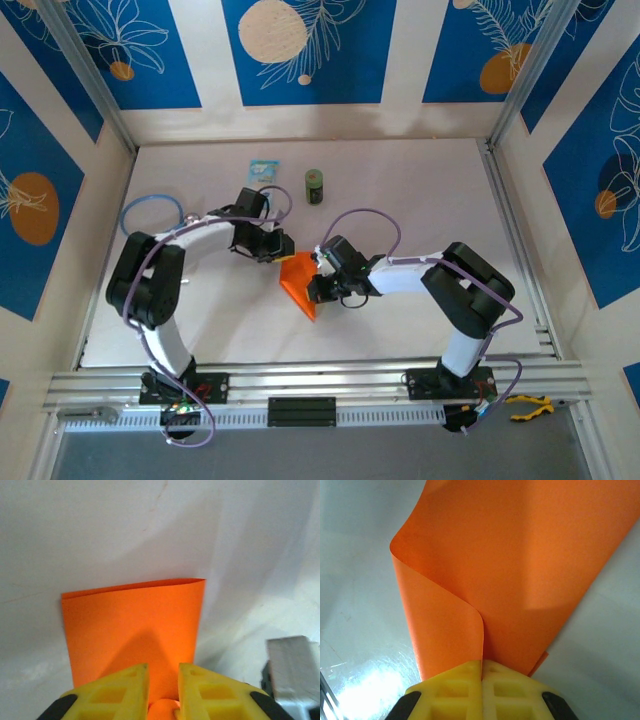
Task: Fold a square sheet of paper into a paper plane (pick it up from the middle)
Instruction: Third fold the triangle at the center of the table.
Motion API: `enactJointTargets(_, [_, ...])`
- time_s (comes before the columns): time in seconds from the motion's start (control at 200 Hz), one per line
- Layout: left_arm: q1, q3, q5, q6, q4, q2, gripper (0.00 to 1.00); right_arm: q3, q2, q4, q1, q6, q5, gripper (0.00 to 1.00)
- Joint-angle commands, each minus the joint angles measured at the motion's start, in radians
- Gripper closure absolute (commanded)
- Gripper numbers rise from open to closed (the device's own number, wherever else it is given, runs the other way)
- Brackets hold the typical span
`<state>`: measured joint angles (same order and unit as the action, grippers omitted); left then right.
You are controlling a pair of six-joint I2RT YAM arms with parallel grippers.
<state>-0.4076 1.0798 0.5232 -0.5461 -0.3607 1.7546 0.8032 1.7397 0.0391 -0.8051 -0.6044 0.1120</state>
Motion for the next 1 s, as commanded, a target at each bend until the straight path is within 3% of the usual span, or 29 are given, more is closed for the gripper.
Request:
enactJointTargets(0.0, [0.003,-0.050,0.006,-0.021,-0.022,-0.093,0.83,-0.008,0.021,-0.033,-0.008,0.002,0.003,0.99])
enactJointTargets(0.11, [0.003,-0.151,0.063,-0.094,0.069,-0.177,1.00,-0.014,0.014,-0.029,-0.008,-0.003,-0.003,0.99])
enactJointTargets(0.225, [-0.003,-0.303,0.138,-0.236,0.270,-0.259,1.00,-0.028,0.008,-0.015,-0.006,-0.016,-0.011,0.99])
enactJointTargets(0.37, [-0.027,-0.451,0.150,-0.362,0.461,-0.315,1.00,-0.041,0.008,0.004,-0.006,-0.032,-0.014,0.99])
enactJointTargets(0.99, [-0.090,-0.563,0.165,-0.450,0.660,-0.202,1.00,-0.033,0.013,-0.020,-0.008,-0.031,-0.020,0.99])
